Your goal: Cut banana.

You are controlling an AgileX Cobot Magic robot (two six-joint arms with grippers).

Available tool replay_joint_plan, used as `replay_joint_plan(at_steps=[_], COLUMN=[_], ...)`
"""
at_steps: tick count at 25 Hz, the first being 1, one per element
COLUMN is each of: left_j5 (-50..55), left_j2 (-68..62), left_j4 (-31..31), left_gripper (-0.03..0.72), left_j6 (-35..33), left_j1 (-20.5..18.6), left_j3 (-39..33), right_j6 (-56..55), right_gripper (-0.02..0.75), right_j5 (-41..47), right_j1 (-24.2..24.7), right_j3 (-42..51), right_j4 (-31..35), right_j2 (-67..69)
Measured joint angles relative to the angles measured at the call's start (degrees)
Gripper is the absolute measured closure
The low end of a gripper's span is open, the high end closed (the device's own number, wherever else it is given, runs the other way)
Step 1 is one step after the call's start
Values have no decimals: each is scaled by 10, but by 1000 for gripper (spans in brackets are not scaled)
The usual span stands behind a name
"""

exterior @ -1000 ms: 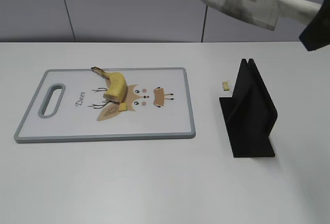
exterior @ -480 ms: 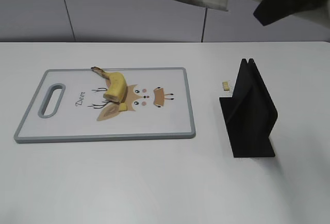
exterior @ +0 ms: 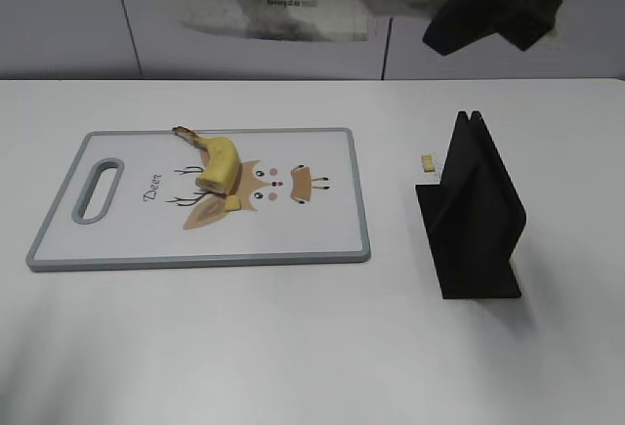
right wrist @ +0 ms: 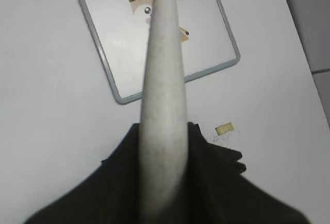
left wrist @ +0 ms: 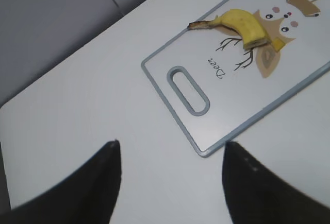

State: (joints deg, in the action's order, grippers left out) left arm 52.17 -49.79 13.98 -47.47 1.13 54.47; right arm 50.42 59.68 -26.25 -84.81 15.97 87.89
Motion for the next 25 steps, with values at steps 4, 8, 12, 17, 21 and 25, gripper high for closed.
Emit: replay_joint_plan(at_steps=[4,8,12,17,21,25], left_j5=[11,43,54,53,41,24], left_j2=[-80,-158,-229,-294,-326,-349], left_j4=[21,69,123,136,138,138], left_gripper=[97,97,97,97,97,97], left_j6=[-56,-138,-198,-262,-312,-335], left_j1=[0,0,0,20,45,47], left_j3=[60,112,141,157,158,158], right_j6=[87,163,212,245,254,257], right_gripper=[566,566,566,566,566,566], right_j5=[-14,-22,-29,-30,-30,-29], right_j1=[0,0,0,0,0,0], right_j3=[-3,-3,-8,-27,-64,-107], right_j4=[27,70,103,117,118,120], right_j2=[33,66,96,141,181,218])
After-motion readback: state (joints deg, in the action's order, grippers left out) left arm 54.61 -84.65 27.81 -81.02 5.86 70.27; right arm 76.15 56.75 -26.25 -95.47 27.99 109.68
